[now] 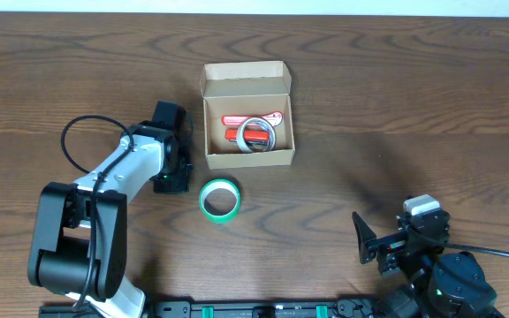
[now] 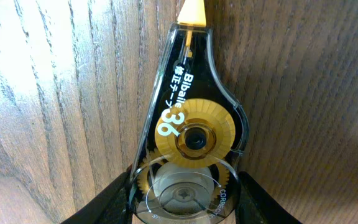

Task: Pack container
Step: 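Lift the correction tape dispenser with the left gripper and carry it into the box, then open the left gripper to drop the dispenser in the box, then move the left gripper to the green tape roll and grasp its rim, then carry the green tape roll with the left gripper into the box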

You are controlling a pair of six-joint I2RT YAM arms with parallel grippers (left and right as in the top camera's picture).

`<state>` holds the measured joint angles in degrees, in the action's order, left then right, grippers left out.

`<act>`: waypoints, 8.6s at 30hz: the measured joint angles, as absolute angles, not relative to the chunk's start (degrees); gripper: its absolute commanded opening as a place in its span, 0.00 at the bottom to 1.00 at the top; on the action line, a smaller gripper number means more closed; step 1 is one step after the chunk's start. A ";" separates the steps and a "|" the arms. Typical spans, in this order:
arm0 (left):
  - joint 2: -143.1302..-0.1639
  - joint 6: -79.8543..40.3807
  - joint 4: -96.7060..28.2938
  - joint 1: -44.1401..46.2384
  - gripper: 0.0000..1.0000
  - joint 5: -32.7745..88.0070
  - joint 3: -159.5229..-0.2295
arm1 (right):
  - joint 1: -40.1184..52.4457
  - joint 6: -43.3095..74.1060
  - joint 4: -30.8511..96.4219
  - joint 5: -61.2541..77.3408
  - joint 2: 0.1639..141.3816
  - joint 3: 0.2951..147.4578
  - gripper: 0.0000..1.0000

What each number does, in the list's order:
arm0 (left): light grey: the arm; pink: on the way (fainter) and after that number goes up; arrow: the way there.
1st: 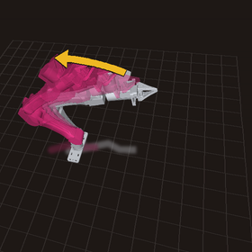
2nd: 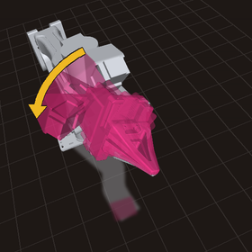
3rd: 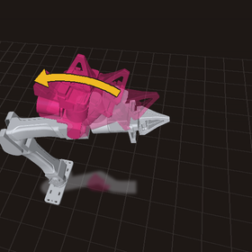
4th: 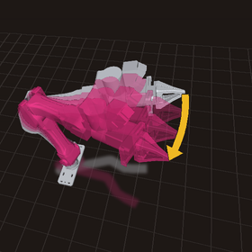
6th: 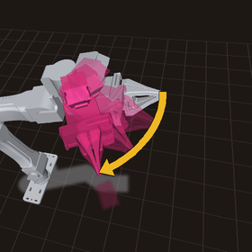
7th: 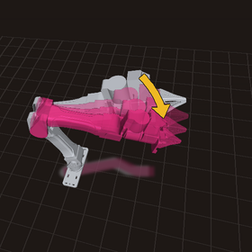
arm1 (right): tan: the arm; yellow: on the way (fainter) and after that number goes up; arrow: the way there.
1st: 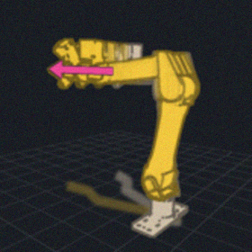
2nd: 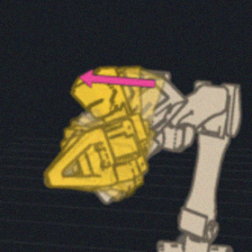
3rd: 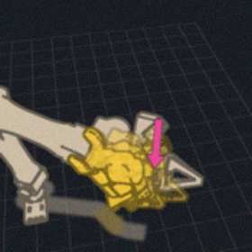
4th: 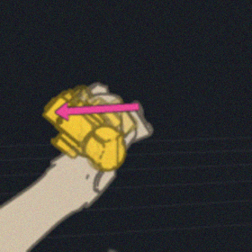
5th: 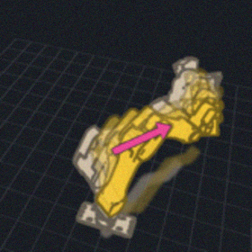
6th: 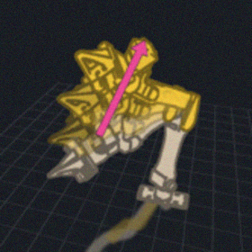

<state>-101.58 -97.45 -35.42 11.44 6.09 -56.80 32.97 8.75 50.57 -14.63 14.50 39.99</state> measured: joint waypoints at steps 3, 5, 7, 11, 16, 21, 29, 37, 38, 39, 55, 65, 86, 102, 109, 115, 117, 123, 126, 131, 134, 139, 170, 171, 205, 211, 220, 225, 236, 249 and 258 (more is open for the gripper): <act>-101.25 -97.45 -35.27 11.44 0.40 6.07 -56.80 | 32.97 8.75 50.57 -14.63 14.50 39.99 0.99; -100.33 -97.45 -35.29 11.44 0.40 6.04 -56.80 | 32.97 8.75 50.57 -14.66 14.50 39.99 0.99; -98.43 -97.45 -35.29 11.44 0.40 6.00 -56.80 | 32.97 8.75 50.57 -14.63 14.50 39.99 0.99; -94.41 -97.45 -35.27 11.44 0.40 5.48 -56.80 | 32.97 8.75 50.57 -14.66 14.50 39.99 0.99; -90.08 -97.45 -35.27 11.44 0.40 4.47 -56.80 | 32.97 8.75 50.54 -14.63 14.50 39.99 0.99; -87.02 -97.45 -35.29 11.46 0.40 4.05 -56.80 | 32.97 8.75 50.57 -14.66 14.50 39.99 1.00; -85.27 -96.95 -35.68 13.43 0.41 3.57 -58.81 | 32.97 8.75 50.57 -14.63 14.50 39.99 0.99; -85.27 -93.89 -36.03 19.84 0.44 -0.10 -66.67 | 32.97 8.75 50.57 -14.66 14.50 39.99 0.99; -85.27 -93.36 -36.12 20.84 0.44 -0.62 -68.03 | 32.97 8.75 50.57 -14.66 14.50 39.99 0.99; -85.30 -93.01 -36.38 21.67 0.44 -1.02 -69.19 | 32.97 8.75 50.57 -14.66 14.50 39.99 0.99; -99.94 -89.73 -39.88 31.68 0.45 -2.44 -83.68 | 32.97 8.75 50.54 -14.63 14.50 39.99 0.99; -106.26 -89.69 -40.12 31.90 0.45 -1.32 -83.68 | 32.97 8.75 50.57 -14.63 14.50 39.99 0.99; -110.93 -89.23 -43.20 30.41 0.57 1.80 -83.72 | 32.97 8.75 50.57 -14.63 14.50 39.99 0.99; -110.98 -88.12 -43.07 30.35 0.58 2.66 -83.92 | 32.97 8.75 50.57 -14.66 14.50 39.99 0.99; -102.59 -81.87 -45.60 29.08 0.80 2.90 -84.01 | 32.97 8.75 50.57 -14.66 14.50 39.99 0.99; -88.03 -79.37 -62.28 28.71 0.88 0.45 -84.79 | 32.97 8.75 50.54 -14.68 14.50 39.99 0.99; -84.55 -79.77 -67.11 28.75 0.88 -0.56 -84.49 | 32.97 8.75 50.54 -14.63 14.50 39.99 0.99; -72.01 -82.96 -71.66 28.77 0.96 -1.67 -74.48 | 32.97 8.75 50.54 -14.66 14.50 39.99 0.99; -66.85 -85.47 -71.83 28.77 0.96 -0.75 -67.29 | 32.97 8.75 50.54 -14.70 14.50 39.99 0.99; -63.44 -89.12 -68.84 28.77 0.96 2.50 -56.99 | 32.97 8.75 50.54 -14.68 14.50 39.99 0.99; -64.16 -90.39 -63.88 28.97 0.95 4.62 -52.10 | 32.97 8.75 50.54 -14.66 14.50 39.99 0.99; -68.47 -91.42 -57.04 30.46 0.96 6.76 -49.04 | 32.97 8.75 50.57 -14.63 14.50 39.99 0.99; -87.83 -94.48 -41.54 31.68 0.83 10.57 -48.53 | 32.97 8.75 50.57 -14.66 14.50 39.99 0.99; -87.96 -94.50 -41.54 31.68 0.81 10.57 -48.53 | 32.97 8.75 50.57 -14.66 14.50 39.99 0.99; -75.70 -94.89 -50.28 31.73 0.06 10.02 -48.45 | 32.97 8.75 50.57 -14.68 14.50 39.99 0.99; -63.90 -94.87 -53.10 31.73 0.06 8.32 -48.49 | 32.97 8.75 50.54 -14.63 14.50 39.99 0.99; -69.23 -91.33 -61.71 31.73 0.06 3.29 -67.02 | 32.97 8.75 50.57 -14.63 14.50 39.97 0.99; -79.22 -86.59 -62.59 31.73 0.06 0.58 -80.58 | 32.97 8.75 50.57 -14.63 14.48 39.97 0.99; -100.18 -83.53 -60.99 31.73 0.06 -0.47 -91.94 | 32.97 8.75 50.57 -14.63 14.50 39.97 0.99; -107.53 -83.48 -59.94 29.17 0.06 -0.47 -92.62 | 32.97 8.75 50.57 -14.66 14.50 39.97 0.99; -110.02 -83.48 -59.94 26.87 0.06 -0.40 -92.64 | 32.97 8.75 50.57 -14.66 14.48 39.97 0.99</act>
<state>-110.02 -83.48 -59.94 26.87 -0.40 -92.64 32.97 8.75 50.57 -14.66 14.48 39.97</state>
